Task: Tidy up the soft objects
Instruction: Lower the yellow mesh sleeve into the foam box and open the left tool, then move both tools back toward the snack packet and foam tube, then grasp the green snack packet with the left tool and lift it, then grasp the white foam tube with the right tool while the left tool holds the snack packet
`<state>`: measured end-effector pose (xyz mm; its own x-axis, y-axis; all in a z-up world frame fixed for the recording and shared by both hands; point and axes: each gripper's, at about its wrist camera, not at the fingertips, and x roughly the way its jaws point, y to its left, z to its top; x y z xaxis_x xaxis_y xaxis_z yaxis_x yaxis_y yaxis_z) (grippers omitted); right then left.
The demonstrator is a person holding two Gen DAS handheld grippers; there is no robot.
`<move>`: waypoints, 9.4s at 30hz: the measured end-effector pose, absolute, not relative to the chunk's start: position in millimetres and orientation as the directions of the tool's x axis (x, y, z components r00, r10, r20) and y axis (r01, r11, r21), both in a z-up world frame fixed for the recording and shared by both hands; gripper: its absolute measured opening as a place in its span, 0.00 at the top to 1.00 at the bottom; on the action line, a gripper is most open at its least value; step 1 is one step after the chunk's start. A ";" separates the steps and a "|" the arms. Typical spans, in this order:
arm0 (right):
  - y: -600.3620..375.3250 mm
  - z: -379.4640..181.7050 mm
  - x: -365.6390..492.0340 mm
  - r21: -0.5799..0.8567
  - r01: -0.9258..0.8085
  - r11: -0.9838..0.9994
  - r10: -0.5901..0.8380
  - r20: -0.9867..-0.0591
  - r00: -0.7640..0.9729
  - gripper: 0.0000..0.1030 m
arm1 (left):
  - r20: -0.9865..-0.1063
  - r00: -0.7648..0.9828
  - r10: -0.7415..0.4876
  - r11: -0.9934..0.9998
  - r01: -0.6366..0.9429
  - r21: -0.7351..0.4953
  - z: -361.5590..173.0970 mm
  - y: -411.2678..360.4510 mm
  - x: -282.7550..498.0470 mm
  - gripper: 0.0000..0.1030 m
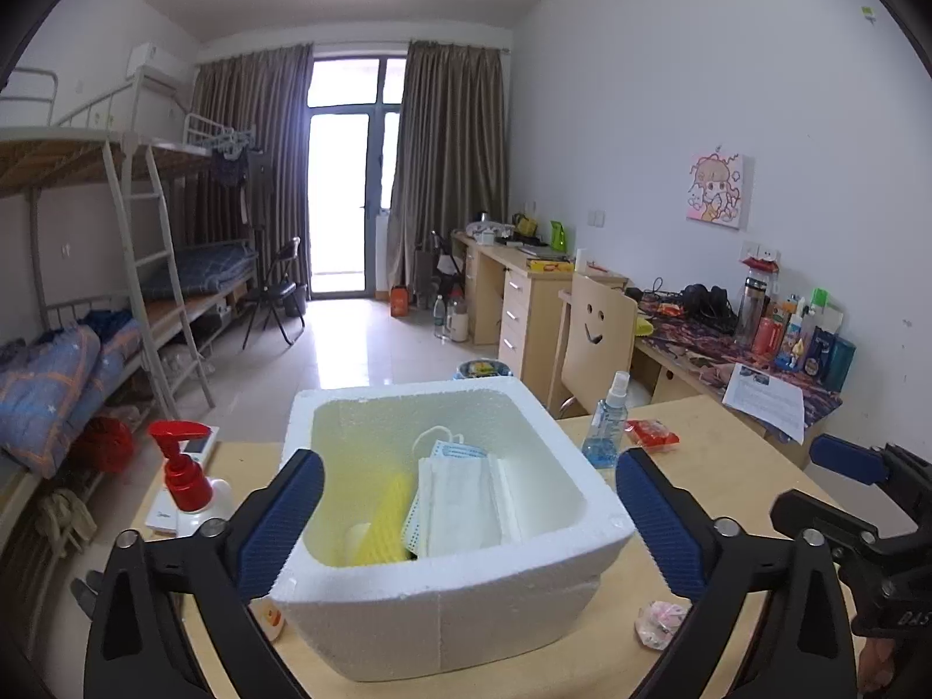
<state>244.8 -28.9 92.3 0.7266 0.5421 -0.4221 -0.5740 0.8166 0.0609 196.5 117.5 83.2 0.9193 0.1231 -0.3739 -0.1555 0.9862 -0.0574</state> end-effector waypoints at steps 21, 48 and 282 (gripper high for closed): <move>-45.8 111.4 187.2 0.036 -0.569 0.822 0.540 -0.368 0.757 0.11 | -0.289 0.951 0.105 0.992 -0.121 -0.036 98.8 88.1 121.9 0.01; -88.1 107.1 108.2 0.035 -0.534 0.844 0.520 -0.291 0.803 0.03 | -0.246 0.968 0.048 0.998 -0.058 -0.037 91.5 39.8 43.3 0.01; -105.5 -42.6 209.1 -0.095 -0.979 0.181 0.575 -0.797 0.184 0.53 | -0.510 0.845 -0.162 0.972 0.048 -0.229 -22.8 13.8 105.7 0.53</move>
<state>209.1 -105.5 -42.6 0.1839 0.5753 -0.7970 -0.9788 0.1812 -0.0950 105.7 13.8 -22.8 0.8451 -0.1616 -0.5095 0.0477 0.9722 -0.2293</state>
